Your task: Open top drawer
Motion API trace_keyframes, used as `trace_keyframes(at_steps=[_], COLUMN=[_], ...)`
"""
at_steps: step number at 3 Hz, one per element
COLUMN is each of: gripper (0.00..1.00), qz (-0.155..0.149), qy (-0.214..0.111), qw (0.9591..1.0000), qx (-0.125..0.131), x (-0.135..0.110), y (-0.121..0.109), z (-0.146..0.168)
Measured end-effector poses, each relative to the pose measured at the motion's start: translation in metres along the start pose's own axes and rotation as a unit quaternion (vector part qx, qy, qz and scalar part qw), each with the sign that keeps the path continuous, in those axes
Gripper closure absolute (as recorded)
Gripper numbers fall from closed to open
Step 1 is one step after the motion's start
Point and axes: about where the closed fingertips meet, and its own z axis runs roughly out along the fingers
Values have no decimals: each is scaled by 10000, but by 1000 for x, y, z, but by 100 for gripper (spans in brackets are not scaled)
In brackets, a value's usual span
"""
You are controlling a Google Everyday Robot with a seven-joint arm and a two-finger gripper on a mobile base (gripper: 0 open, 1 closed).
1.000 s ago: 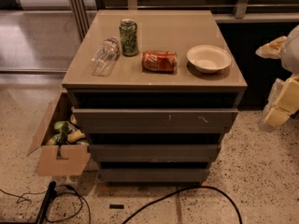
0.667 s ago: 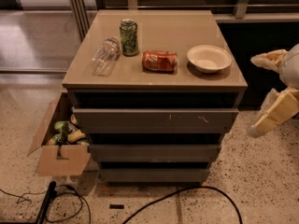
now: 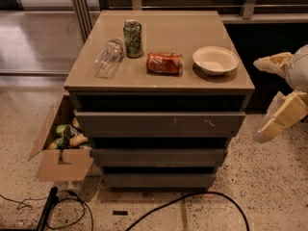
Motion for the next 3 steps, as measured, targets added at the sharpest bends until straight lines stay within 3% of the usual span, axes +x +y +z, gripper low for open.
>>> trace_keyframes(at_steps=[2, 3], gripper=[0, 0], qz=[-40, -40], qy=[-158, -158], qw=[9984, 9984], qx=[-546, -546], x=[-6, -6], y=[9, 9], z=[62, 62])
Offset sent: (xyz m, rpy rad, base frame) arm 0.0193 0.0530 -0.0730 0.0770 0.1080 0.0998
